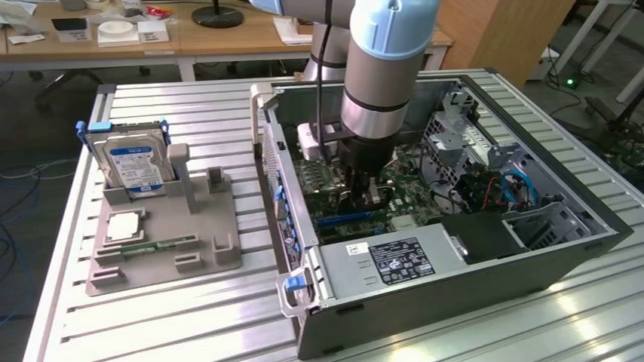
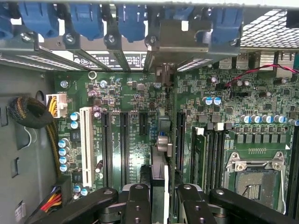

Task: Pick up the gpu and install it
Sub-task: 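Insert the gpu into the slot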

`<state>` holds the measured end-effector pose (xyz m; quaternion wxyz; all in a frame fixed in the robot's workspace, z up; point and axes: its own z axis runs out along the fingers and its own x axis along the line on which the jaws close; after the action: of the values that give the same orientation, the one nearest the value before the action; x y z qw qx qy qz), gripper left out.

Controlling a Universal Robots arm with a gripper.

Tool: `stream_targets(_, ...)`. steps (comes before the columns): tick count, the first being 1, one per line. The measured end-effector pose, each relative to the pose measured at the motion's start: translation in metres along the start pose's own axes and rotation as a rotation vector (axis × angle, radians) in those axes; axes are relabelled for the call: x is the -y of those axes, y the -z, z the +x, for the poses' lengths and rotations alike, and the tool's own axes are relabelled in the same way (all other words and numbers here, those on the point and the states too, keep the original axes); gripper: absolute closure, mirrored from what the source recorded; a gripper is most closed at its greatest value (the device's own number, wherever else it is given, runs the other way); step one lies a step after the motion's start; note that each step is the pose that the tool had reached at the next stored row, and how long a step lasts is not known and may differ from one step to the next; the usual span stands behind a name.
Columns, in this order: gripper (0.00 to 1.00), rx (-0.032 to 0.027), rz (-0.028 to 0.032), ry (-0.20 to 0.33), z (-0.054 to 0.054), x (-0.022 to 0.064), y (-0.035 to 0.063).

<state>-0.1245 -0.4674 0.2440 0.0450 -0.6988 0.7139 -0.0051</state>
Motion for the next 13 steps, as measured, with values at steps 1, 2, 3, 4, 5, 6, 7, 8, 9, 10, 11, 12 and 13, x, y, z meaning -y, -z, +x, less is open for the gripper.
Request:
stream_targets(1, 0.73, -0.0002, 0.0, 0.0, 0.0, -0.0002, 0.0)
stream_targets(2, 0.73, -0.0003, 0.0, 0.0, 0.0, -0.0004, 0.0)
stream_targets(3, 0.73, -0.0002, 0.0, 0.0, -0.0001, -0.0005, -0.0001)
stream_targets(4, 0.73, -0.0002, 0.0001, 0.0, -0.0001, -0.0007, -0.0001)
stream_targets(5, 0.73, -0.0002, 0.0001, 0.0, -0.0001, -0.0008, -0.0002)
stream_targets(6, 0.73, -0.0002, 0.0001, 0.0, -0.0001, -0.0009, -0.0002)
stream_targets(7, 0.73, -0.0002, 0.0001, 0.0, 0.0, -0.001, -0.0002)
stream_targets(8, 0.73, -0.0003, 0.0, 0.0, 0.0, -0.001, -0.0002)
stream_targets(9, 0.73, -0.0003, 0.0, 0.0, 0.0, -0.001, -0.0002)
stream_targets(10, 0.73, -0.0004, 0.0, -0.001, 0.0, -0.001, -0.0002)
stream_targets(11, 0.73, -0.0004, 0.0001, -0.001, 0.0, -0.0008, -0.0002)
stream_targets(12, 0.73, -0.0004, 0.0001, -0.001, 0.0, -0.0006, -0.0003)
stream_targets(13, 0.73, -0.0003, 0.0001, -0.001, 0.0, -0.0004, -0.0003)
